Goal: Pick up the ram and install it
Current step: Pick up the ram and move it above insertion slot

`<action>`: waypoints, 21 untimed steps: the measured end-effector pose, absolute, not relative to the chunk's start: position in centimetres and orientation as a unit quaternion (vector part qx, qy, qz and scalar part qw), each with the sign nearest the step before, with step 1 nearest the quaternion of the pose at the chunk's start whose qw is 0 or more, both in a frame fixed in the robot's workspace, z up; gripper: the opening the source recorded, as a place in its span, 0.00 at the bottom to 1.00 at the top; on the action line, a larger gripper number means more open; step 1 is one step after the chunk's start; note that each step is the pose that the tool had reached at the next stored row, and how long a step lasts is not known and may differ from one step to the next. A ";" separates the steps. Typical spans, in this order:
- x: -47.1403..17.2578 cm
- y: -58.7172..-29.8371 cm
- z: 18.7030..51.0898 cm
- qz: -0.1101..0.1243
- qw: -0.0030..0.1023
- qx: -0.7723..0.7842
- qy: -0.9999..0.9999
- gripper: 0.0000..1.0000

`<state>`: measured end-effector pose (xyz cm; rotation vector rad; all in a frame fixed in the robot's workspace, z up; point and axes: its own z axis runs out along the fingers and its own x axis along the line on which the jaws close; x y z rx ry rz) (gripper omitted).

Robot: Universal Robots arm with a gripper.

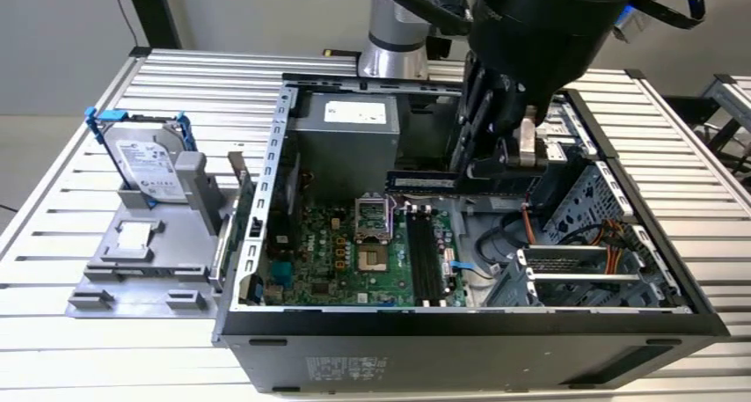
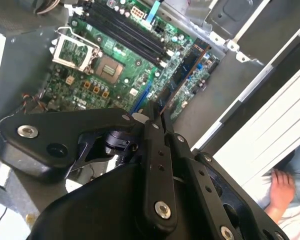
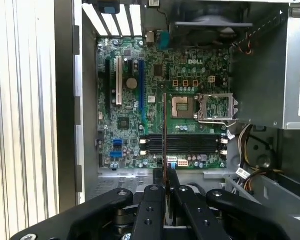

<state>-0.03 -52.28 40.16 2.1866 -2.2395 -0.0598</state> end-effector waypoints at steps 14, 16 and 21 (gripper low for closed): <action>0.7 -48.6 40.1 -0.019 0.006 0.698 -0.715 0.00; 0.8 -48.1 40.1 -0.019 0.006 0.698 -0.715 0.00; 1.0 -46.8 40.1 -0.019 0.006 0.698 -0.715 0.00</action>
